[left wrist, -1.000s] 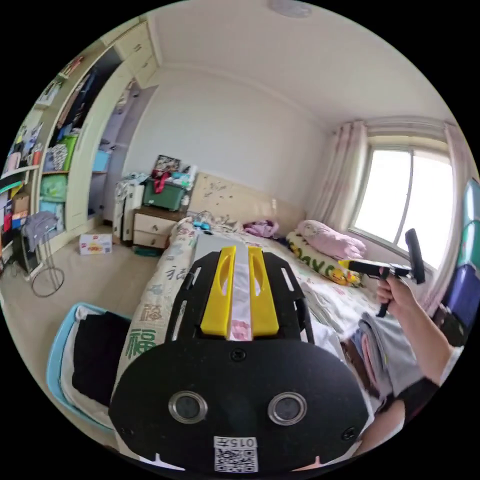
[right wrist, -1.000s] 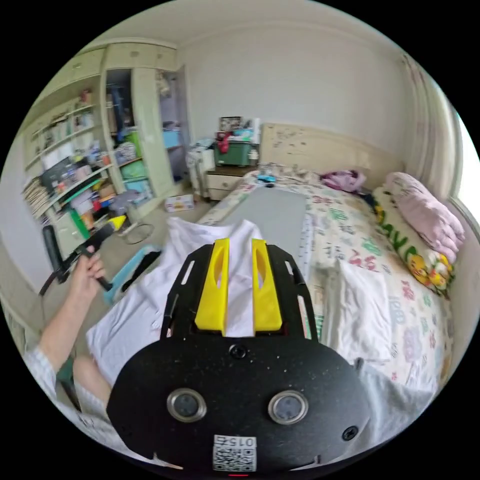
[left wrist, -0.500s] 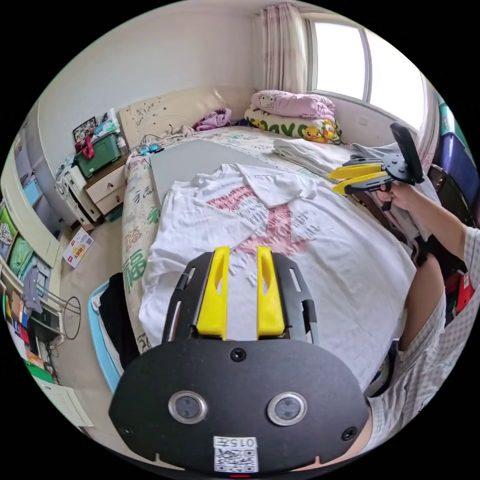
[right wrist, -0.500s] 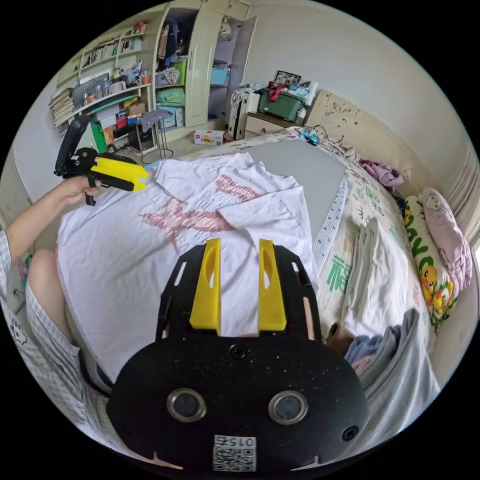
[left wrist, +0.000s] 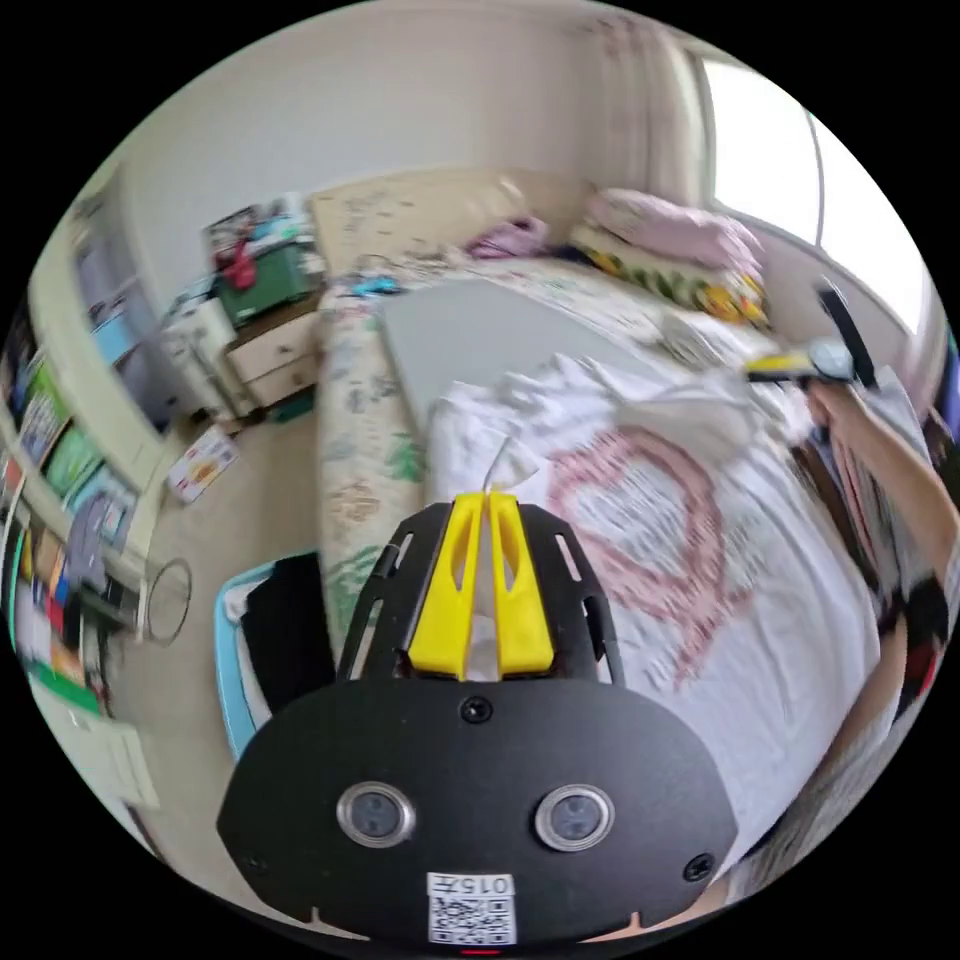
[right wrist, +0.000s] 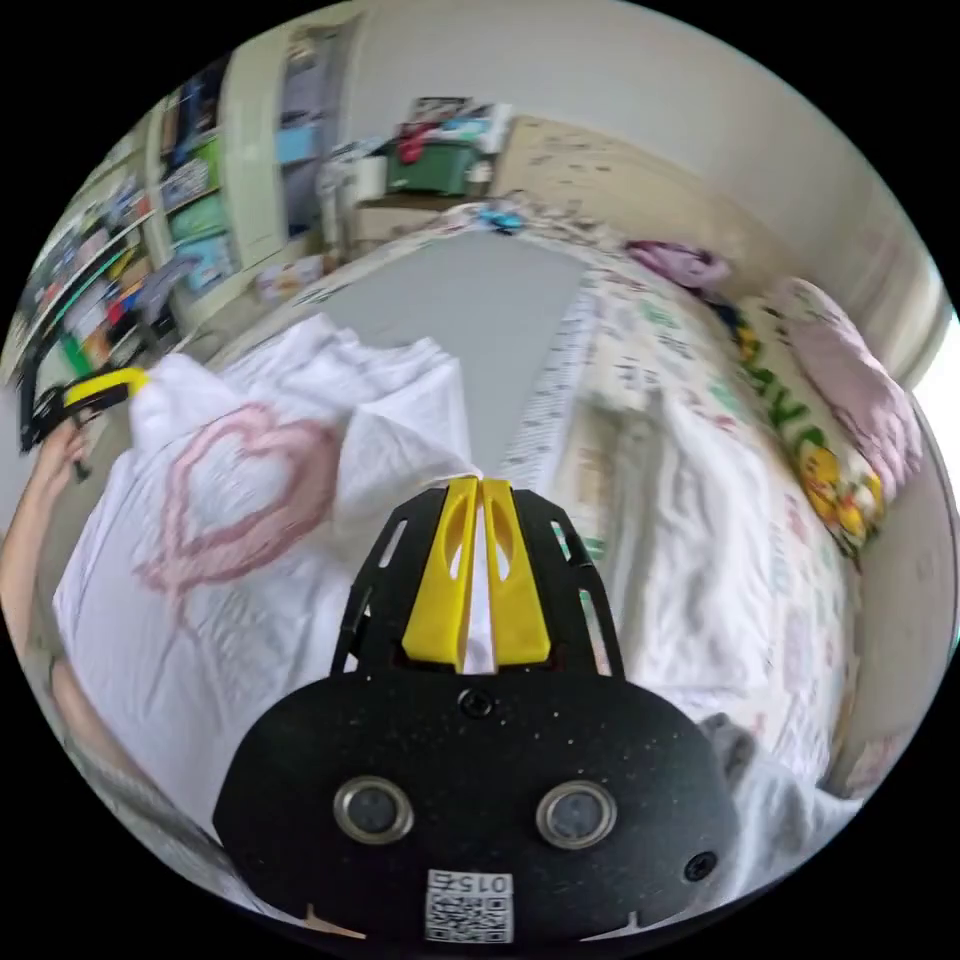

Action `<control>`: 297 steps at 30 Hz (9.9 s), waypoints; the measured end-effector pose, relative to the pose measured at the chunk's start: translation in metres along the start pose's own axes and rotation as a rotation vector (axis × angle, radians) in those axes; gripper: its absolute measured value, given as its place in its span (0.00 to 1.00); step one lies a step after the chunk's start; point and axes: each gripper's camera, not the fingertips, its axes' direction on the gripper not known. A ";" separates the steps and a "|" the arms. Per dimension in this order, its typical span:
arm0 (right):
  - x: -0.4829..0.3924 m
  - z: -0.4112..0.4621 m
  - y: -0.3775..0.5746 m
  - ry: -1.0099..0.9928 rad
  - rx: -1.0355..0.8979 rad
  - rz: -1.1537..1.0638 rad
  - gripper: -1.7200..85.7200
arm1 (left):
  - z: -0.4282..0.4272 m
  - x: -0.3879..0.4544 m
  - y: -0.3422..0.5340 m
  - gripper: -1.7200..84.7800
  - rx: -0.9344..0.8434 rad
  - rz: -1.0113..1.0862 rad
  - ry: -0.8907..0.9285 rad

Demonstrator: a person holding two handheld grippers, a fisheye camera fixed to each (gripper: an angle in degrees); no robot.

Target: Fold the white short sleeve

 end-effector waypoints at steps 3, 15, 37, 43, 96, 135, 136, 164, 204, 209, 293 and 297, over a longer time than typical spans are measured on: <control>0.063 0.015 -0.007 0.297 -0.127 0.210 0.06 | -0.006 -0.063 0.008 0.03 -0.057 -0.269 -0.392; -0.006 0.042 -0.064 -0.045 -0.005 -0.010 0.01 | 0.059 -0.027 -0.055 0.02 -0.053 -0.089 -0.079; 0.010 0.059 -0.002 0.100 0.041 0.030 0.01 | 0.144 -0.040 -0.011 0.02 -0.001 -0.033 -0.069; 0.017 -0.101 0.186 -0.293 0.236 -0.062 0.06 | 0.014 -0.032 0.144 0.05 0.070 -0.028 0.069; 0.072 -0.005 0.513 -0.041 -0.255 0.026 0.02 | 0.129 -0.069 0.565 0.01 -0.013 -0.422 0.155; 0.124 0.061 0.565 -0.026 -0.146 0.145 0.03 | 0.150 -0.002 0.541 0.01 -0.232 -0.370 0.039; 0.123 0.063 0.567 -0.014 -0.140 0.158 0.03 | 0.151 0.007 0.536 0.01 -0.248 -0.336 -0.002; 0.136 0.092 0.602 0.066 -0.031 0.106 0.02 | 0.026 0.064 0.468 0.03 -0.078 -0.289 -0.102; 0.208 0.071 0.690 -0.164 0.144 0.316 0.02 | 0.172 0.146 0.491 0.02 -0.159 -0.291 -0.209; 0.206 0.019 0.733 -0.224 0.372 0.467 0.02 | 0.169 0.138 0.491 0.02 -0.182 -0.317 -0.164; 0.246 0.028 0.158 -0.107 0.275 0.696 0.14 | -0.024 0.155 0.077 0.09 0.012 0.105 0.114; 0.279 0.044 0.141 -0.216 0.268 0.766 0.12 | 0.021 0.197 -0.029 0.09 0.009 0.177 0.242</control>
